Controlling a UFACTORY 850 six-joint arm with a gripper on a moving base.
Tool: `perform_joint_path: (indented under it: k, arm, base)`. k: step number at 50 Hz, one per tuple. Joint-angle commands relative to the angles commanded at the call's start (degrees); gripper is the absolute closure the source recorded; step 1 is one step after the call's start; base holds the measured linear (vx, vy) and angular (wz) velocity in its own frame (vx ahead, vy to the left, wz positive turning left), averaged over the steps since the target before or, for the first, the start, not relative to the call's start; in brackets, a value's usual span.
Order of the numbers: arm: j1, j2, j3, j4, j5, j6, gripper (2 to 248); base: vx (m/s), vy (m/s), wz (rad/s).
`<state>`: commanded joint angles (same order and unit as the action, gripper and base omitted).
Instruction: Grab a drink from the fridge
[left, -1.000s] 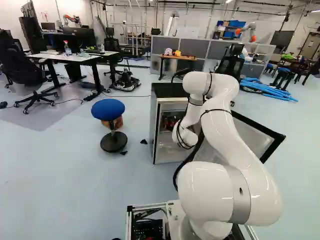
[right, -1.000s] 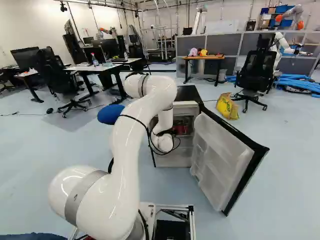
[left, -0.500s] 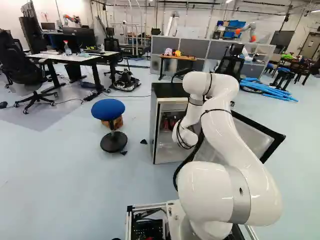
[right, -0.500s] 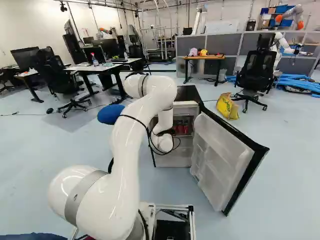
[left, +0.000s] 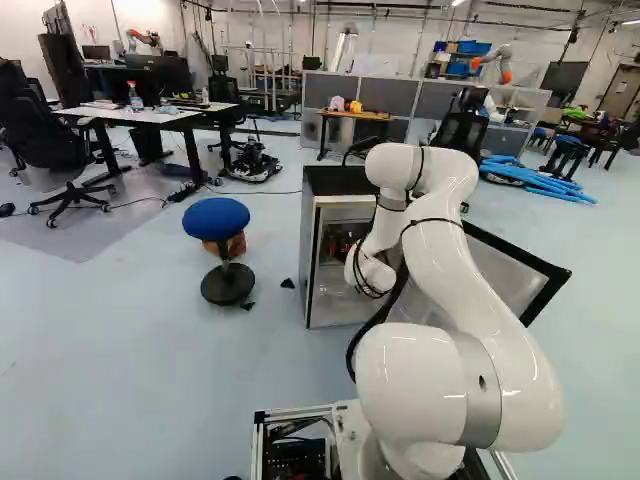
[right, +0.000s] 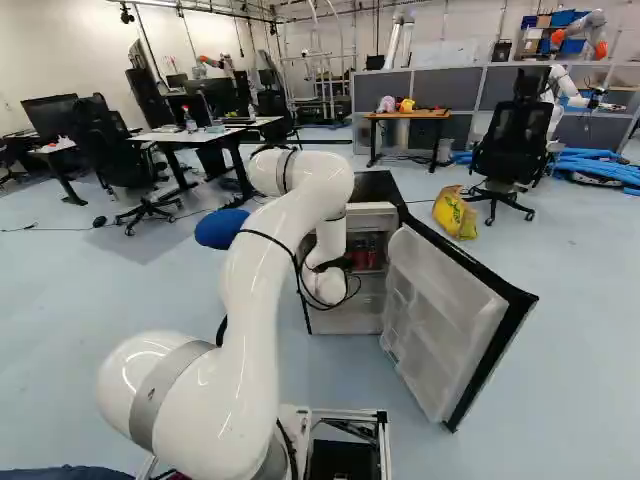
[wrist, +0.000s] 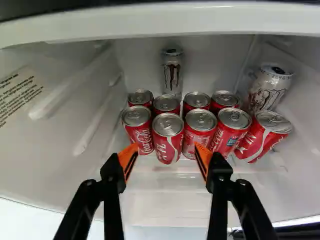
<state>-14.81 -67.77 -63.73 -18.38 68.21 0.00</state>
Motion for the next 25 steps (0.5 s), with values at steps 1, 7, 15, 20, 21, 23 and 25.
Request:
perform_joint_path:
  k: [1, 7, 15, 20, 21, 23, 25]
  arm:
    - [0.00, 0.00, 0.00, 0.00, 0.00, 0.00, 80]
    - [0.00, 0.00, 0.00, 0.00, 0.00, 0.00, 68]
    - [0.00, 0.00, 0.00, 0.00, 0.00, 0.00, 52]
    - [0.00, 0.00, 0.00, 0.00, 0.00, 0.00, 61]
    - [0.00, 0.00, 0.00, 0.00, 0.00, 0.00, 61]
    - [0.00, 0.00, 0.00, 0.00, 0.00, 0.00, 61]
    - [0.00, 0.00, 0.00, 0.00, 0.00, 0.00, 59]
  base:
    - [0.000, 0.000, 0.000]
    - [0.000, 0.000, 0.000]
    - [0.000, 0.000, 0.000]
    - [0.000, 0.000, 0.000]
    - [0.000, 0.000, 0.000]
    - [0.000, 0.000, 0.000]
    - [0.000, 0.000, 0.000]
